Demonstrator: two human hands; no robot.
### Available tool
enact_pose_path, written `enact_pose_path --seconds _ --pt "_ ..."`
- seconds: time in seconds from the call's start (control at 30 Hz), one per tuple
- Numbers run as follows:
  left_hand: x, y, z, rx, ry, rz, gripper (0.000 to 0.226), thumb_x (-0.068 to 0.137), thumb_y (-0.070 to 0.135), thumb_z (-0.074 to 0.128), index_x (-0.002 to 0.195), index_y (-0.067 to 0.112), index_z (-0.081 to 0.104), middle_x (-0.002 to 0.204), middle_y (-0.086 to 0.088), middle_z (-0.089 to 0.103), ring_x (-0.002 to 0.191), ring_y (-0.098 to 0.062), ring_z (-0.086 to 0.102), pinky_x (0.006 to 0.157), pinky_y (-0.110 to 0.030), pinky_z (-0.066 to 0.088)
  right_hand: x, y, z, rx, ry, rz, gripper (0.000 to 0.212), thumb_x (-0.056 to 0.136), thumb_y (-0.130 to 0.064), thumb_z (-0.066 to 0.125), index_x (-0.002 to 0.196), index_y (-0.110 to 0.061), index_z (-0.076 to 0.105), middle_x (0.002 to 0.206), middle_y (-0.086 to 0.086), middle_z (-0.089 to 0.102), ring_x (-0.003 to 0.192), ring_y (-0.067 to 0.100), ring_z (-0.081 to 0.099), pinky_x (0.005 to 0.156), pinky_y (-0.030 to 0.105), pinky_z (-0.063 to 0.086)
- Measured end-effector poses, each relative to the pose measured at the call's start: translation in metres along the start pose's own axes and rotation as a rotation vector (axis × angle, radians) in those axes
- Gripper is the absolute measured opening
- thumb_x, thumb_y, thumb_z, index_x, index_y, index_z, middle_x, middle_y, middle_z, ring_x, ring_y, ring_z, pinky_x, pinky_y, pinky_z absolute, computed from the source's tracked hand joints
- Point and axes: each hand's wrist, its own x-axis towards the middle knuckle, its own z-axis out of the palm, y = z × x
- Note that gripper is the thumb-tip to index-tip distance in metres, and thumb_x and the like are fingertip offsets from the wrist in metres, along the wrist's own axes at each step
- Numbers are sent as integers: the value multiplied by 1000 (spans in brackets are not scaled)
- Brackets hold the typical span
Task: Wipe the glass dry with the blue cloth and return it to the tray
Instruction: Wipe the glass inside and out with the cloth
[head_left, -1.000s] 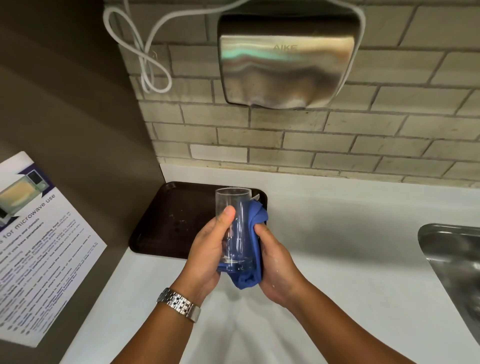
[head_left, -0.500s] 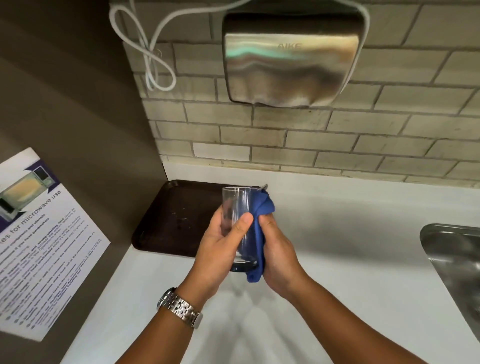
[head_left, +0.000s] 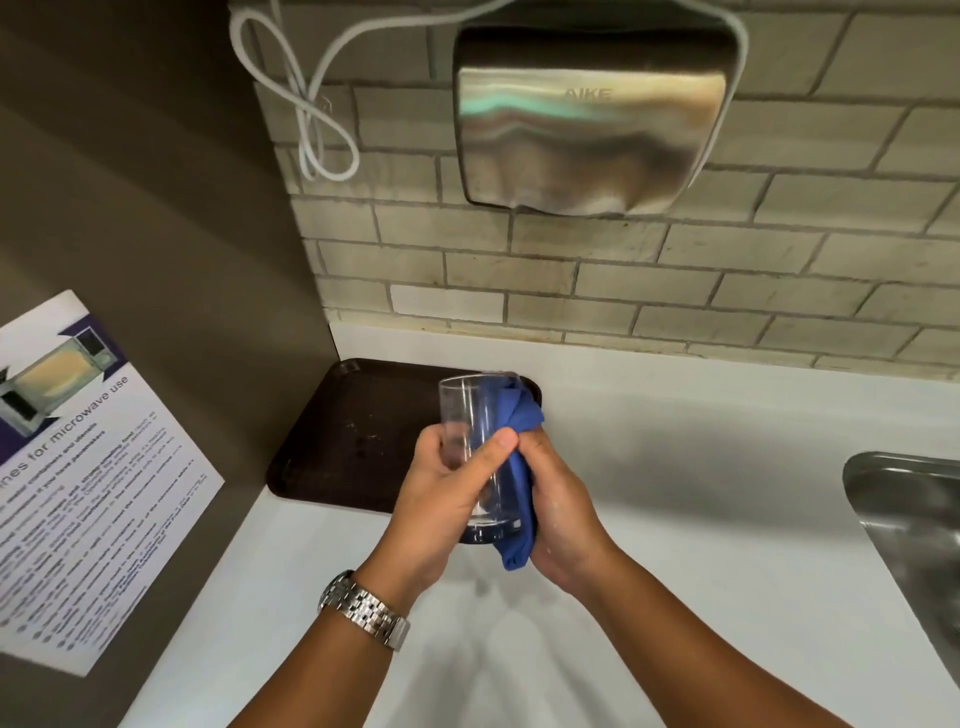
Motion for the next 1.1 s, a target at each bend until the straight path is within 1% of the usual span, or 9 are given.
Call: enact_pose_path --seconds 0.13,0.27,0.4,0.57,0.63,0.77,0.9,1.03,1.1 --pt "8 4 -1 14 -10 17 87 61 81 91 127 28 71 118 -1 86 100 -14 86 76 -27 68 4 3 -4 48 1 41 45 109 -44 55 150 -27 62 145 18 71 133 39 69 112 60 55" --pt "10 4 1 -5 -31 10 71 74 78 85 128 34 72 118 3 88 108 -17 86 95 -43 67 5 -8 -1 21 30 -2 44 105 -47 59 144 -29 67 133 13 79 119 33 78 98 51 65" --pt "11 7 0 -42 -33 -3 72 76 77 86 128 28 76 114 -1 89 108 -24 86 86 -37 69 11 -14 -6 54 41 62 41 107 -41 61 130 -12 77 124 23 81 106 36 82 80 44 68" --pt "11 7 5 -1 7 -58 50 99 67 71 127 27 75 109 2 90 103 -18 87 93 -42 67 5 1 -3 -134 2 -128 46 101 -49 60 147 -49 60 129 -16 80 117 10 79 89 21 64" --pt "7 7 8 4 1 -54 48 98 69 72 126 31 75 108 6 91 100 -14 87 89 -39 67 2 4 -4 -108 18 -125 52 98 -60 65 147 -46 62 131 -10 80 119 15 79 93 30 65" --pt "2 9 10 -19 12 -47 51 89 74 72 122 36 77 110 7 90 99 -9 86 87 -35 66 7 10 -11 17 28 -31 46 80 -67 77 109 -32 86 114 8 85 104 24 82 89 39 64" --pt "2 21 11 -10 -6 -103 69 81 80 65 129 30 69 135 -9 76 115 -25 81 98 -49 67 1 9 -4 -16 71 -91 56 90 -62 63 141 -41 67 124 0 83 110 21 82 82 33 67" --pt "-3 24 14 60 -52 -51 70 74 78 86 116 33 52 125 -6 72 86 2 82 60 -15 63 -1 1 0 38 49 -52 53 88 -68 70 135 -44 71 129 0 82 117 24 80 86 40 67" --pt "-2 22 13 91 -44 -53 57 82 70 83 113 34 50 124 -5 71 85 -2 83 55 -11 58 1 -5 -2 73 57 47 57 88 -67 74 133 -33 76 131 9 81 119 30 79 89 46 67"
